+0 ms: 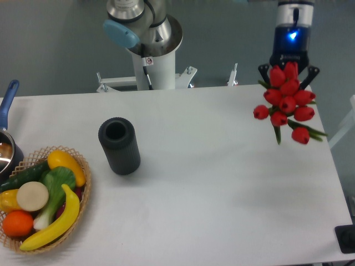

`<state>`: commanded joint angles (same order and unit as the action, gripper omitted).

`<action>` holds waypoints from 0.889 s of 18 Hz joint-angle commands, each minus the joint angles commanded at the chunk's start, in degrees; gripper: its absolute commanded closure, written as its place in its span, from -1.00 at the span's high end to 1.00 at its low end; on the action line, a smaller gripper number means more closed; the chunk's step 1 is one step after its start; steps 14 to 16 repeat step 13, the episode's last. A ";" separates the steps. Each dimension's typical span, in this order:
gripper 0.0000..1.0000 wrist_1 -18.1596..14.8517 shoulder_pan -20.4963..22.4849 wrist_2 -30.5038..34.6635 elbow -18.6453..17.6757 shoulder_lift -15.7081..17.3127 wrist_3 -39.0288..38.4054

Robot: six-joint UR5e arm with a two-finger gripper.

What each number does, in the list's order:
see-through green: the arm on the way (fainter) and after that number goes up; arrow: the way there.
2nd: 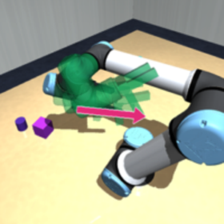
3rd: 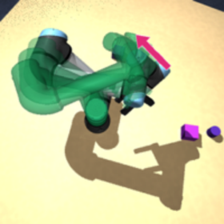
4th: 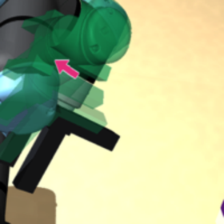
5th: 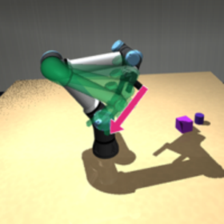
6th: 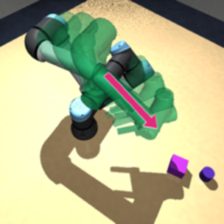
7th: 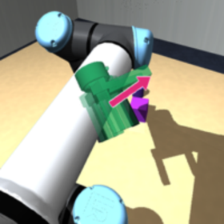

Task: Pick up the flowers from the vase
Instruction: 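Carry the held tulips away from the vase over the table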

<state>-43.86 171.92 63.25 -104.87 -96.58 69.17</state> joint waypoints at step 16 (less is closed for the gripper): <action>-0.82 -12.39 -11.52 24.37 14.43 -10.47 0.09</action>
